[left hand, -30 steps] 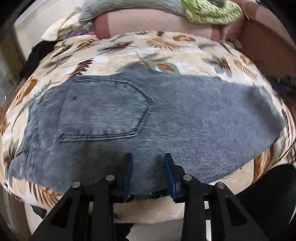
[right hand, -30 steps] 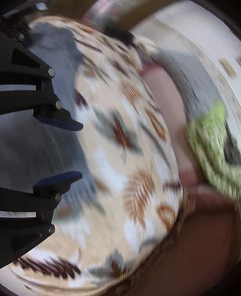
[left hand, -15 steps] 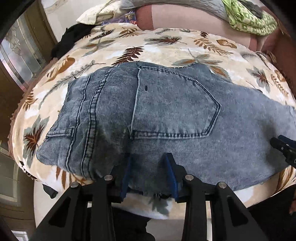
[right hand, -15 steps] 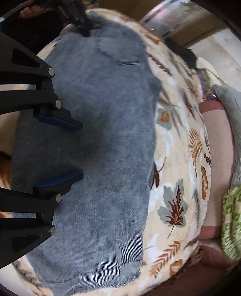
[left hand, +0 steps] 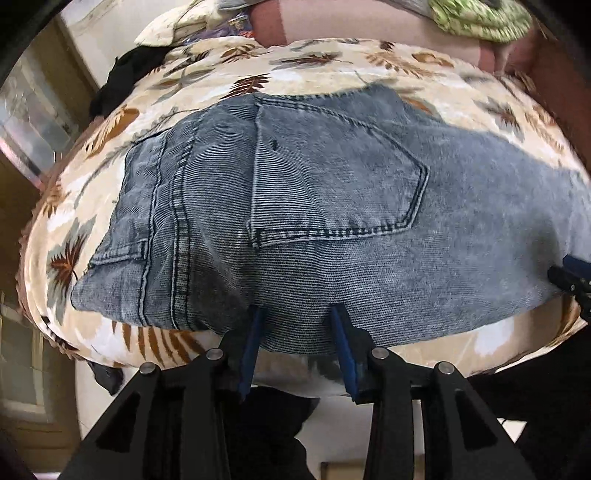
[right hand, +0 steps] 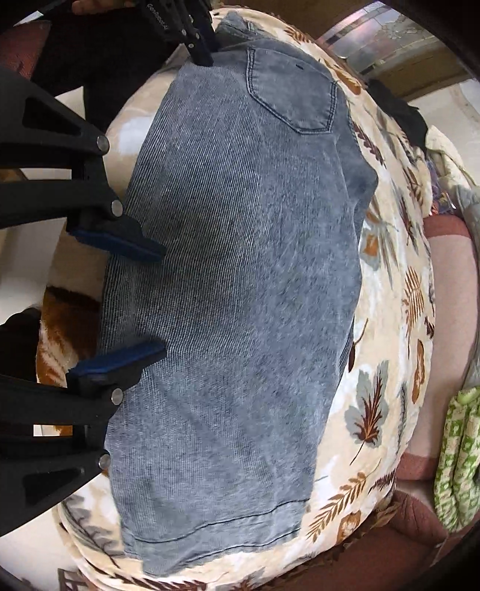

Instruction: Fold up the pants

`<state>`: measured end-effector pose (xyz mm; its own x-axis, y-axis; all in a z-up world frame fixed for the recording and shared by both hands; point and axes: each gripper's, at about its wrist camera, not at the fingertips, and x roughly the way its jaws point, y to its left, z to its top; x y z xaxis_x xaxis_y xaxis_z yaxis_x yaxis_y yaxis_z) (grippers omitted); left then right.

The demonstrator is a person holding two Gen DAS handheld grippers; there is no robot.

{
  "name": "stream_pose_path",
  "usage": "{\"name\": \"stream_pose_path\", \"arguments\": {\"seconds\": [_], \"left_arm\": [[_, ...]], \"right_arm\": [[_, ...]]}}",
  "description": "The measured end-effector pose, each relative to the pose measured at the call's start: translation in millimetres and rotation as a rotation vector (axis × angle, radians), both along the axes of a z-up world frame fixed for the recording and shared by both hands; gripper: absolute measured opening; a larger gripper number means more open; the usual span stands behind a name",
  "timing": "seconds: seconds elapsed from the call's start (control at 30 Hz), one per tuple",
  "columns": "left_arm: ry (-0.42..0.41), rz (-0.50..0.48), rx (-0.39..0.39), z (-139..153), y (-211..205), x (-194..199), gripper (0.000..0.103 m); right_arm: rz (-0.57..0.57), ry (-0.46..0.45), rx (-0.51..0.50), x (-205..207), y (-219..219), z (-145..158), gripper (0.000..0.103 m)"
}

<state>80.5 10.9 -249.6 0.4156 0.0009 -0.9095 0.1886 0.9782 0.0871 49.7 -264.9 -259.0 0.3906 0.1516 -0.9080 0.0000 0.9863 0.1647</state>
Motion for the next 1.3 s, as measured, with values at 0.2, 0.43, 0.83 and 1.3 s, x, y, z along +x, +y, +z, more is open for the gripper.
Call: {"name": "stream_pose_path", "arguments": {"seconds": [0.2, 0.43, 0.83, 1.3], "left_arm": [[-0.127, -0.036, -0.11, 26.6, -10.2, -10.9, 0.039], [-0.167, -0.196, -0.163, 25.8, -46.2, -22.5, 0.039], [-0.119, -0.198, -0.243, 1.0, -39.4, 6.1, 0.041], [-0.128, -0.201, -0.229, -5.3, -46.0, 14.4, 0.048]], "right_arm": [[0.183, -0.182, 0.156, 46.2, 10.9, 56.1, 0.051], [0.385, -0.185, 0.165, 135.2, 47.2, 58.6, 0.051], [0.519, -0.039, 0.104, 210.9, 65.8, -2.7, 0.048], [0.637, -0.008, 0.034, 210.4, 90.9, -5.7, 0.022]]}}
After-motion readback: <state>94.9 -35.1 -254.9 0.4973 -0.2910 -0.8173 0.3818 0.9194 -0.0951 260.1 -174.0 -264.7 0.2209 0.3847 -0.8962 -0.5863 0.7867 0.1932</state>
